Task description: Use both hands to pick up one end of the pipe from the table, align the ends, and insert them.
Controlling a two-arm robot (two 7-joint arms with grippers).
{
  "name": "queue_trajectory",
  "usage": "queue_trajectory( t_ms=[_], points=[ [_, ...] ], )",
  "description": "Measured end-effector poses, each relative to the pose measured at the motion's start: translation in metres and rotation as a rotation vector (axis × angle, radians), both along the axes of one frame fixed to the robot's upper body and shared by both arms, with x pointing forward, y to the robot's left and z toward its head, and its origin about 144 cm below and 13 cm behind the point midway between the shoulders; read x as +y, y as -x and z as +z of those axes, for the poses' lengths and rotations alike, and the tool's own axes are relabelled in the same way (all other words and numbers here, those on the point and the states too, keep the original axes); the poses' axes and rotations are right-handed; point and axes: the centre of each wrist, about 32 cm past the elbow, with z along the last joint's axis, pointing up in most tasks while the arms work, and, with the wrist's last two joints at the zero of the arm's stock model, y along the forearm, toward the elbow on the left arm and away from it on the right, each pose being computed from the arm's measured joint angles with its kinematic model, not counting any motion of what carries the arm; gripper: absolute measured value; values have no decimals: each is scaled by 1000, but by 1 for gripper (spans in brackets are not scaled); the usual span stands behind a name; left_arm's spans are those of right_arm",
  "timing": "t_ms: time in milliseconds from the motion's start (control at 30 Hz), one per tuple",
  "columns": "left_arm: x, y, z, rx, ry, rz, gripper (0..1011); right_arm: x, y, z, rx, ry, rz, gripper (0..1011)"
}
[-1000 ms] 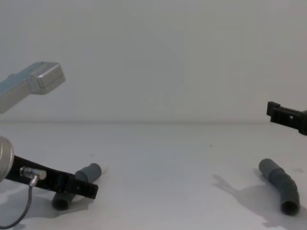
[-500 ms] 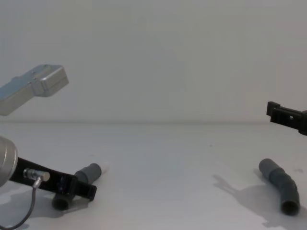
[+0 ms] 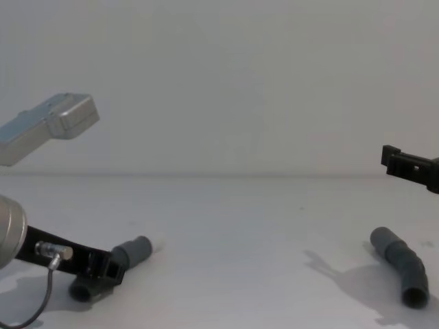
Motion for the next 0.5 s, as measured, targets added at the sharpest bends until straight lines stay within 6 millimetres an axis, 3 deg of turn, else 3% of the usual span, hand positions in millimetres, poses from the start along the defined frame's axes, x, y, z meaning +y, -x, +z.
queue_trajectory(
  t_ms=[500],
  points=[
    [0,0,0,0,0,0,299,0,0,0,0,0,0,1002]
  ],
)
